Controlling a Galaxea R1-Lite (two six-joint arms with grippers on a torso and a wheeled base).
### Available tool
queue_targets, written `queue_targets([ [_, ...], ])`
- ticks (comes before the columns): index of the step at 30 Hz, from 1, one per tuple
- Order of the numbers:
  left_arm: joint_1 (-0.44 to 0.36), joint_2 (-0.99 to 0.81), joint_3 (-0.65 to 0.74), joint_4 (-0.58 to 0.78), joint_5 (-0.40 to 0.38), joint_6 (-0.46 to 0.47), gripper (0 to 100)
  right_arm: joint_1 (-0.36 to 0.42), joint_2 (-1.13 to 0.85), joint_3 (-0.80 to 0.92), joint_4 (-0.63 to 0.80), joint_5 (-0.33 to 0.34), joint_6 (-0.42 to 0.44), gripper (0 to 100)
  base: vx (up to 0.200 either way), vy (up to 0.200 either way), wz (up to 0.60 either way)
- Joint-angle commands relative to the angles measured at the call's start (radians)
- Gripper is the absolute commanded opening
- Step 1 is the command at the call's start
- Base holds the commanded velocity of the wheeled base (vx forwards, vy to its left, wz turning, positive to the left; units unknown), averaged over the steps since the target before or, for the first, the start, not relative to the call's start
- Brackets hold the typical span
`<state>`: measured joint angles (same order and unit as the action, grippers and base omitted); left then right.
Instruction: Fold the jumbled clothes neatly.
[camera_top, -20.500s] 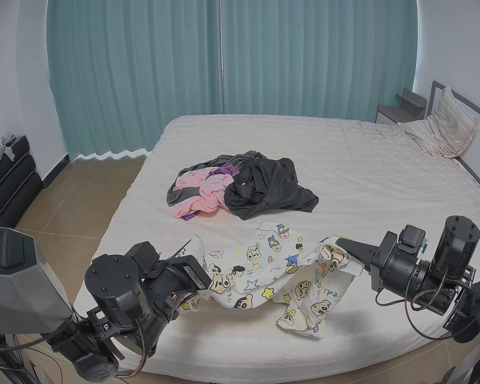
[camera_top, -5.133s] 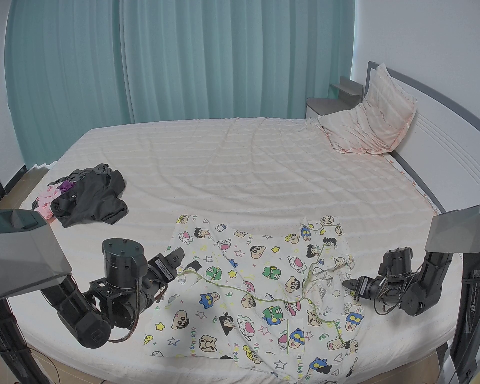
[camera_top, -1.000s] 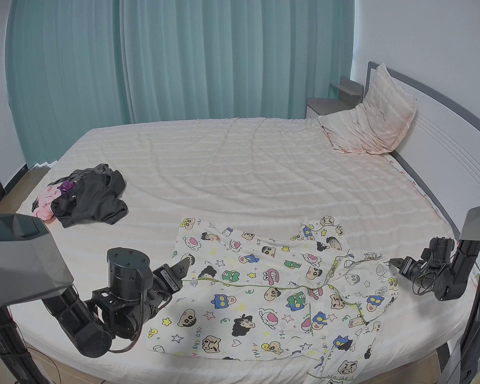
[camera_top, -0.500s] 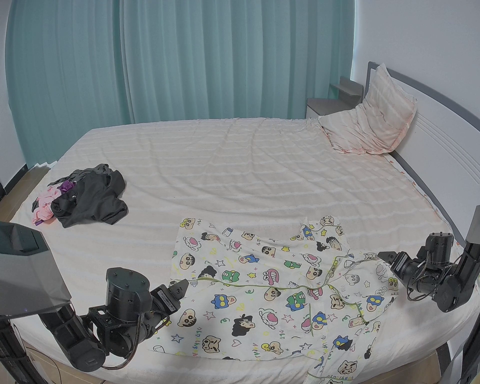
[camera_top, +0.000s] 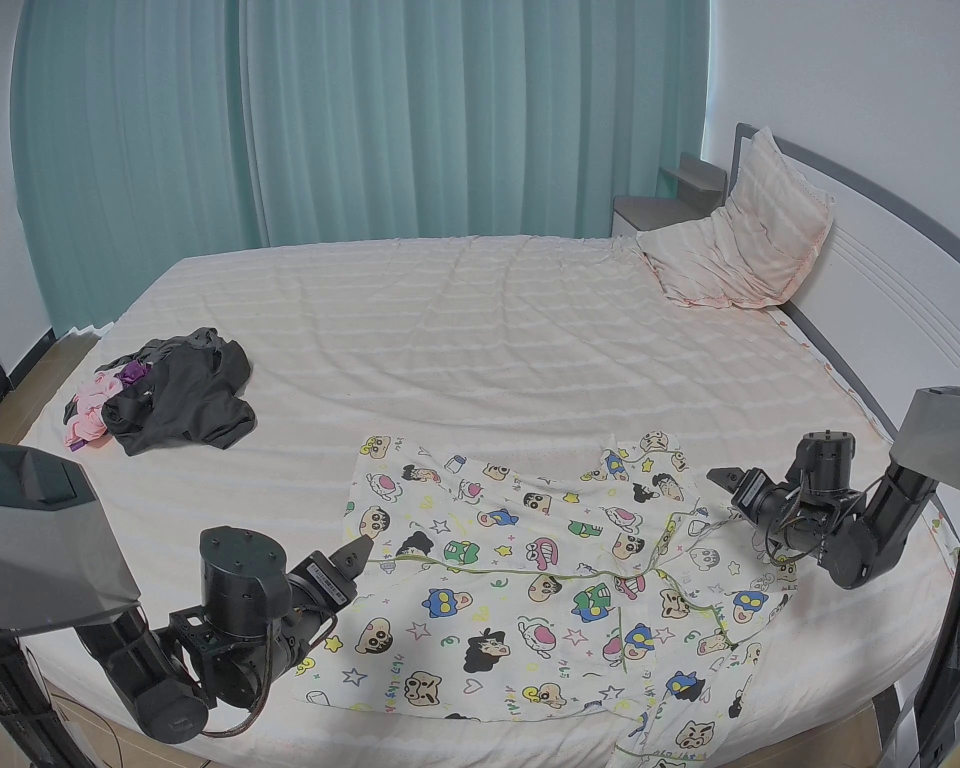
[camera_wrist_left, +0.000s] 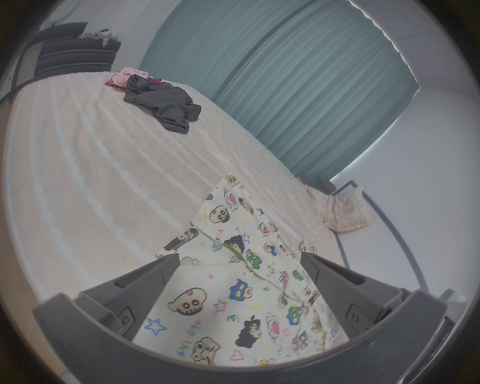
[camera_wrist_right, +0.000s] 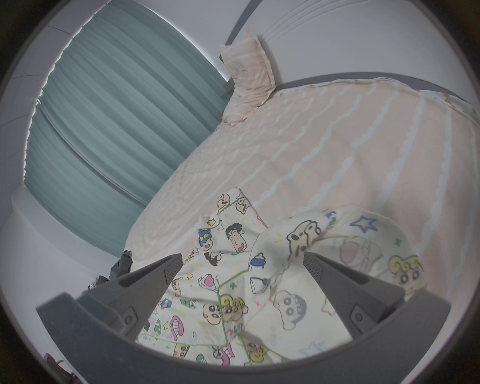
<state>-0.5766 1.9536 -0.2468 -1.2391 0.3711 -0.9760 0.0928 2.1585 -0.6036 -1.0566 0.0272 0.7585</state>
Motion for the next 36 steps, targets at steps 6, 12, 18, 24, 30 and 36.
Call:
queue_targets([
  [6, 0.009, -0.001, 0.024, -0.105, -0.006, -0.044, 100, 0.008, 0.155, -0.309, 0.21, 0.03, -0.041, 100, 0.167, 0.0, 0.0],
  [12, 0.001, 0.018, 0.02, -0.105, -0.004, -0.044, 100, 0.001, 0.254, -0.446, 0.279, 0.039, -0.104, 100, 0.033, 0.0, 0.0],
  [18, 0.001, 0.033, 0.017, -0.105, -0.003, -0.044, 100, 0.008, 0.305, -0.509, 0.314, 0.045, -0.125, 100, 0.0, 0.0, 0.0],
  [24, 0.001, 0.037, 0.017, -0.105, -0.003, -0.046, 100, -0.001, 0.359, -0.59, 0.34, 0.059, -0.15, 100, 0.0, 0.0, 0.0],
  [30, 0.001, 0.037, 0.015, -0.105, -0.001, -0.046, 100, 0.002, 0.391, -0.651, 0.365, 0.074, -0.151, 100, 0.0, 0.0, 0.0],
  [36, 0.001, 0.039, 0.014, -0.105, -0.003, -0.046, 100, 0.007, 0.394, -0.705, 0.408, 0.109, -0.15, 0, 0.0, 0.0, 0.0],
])
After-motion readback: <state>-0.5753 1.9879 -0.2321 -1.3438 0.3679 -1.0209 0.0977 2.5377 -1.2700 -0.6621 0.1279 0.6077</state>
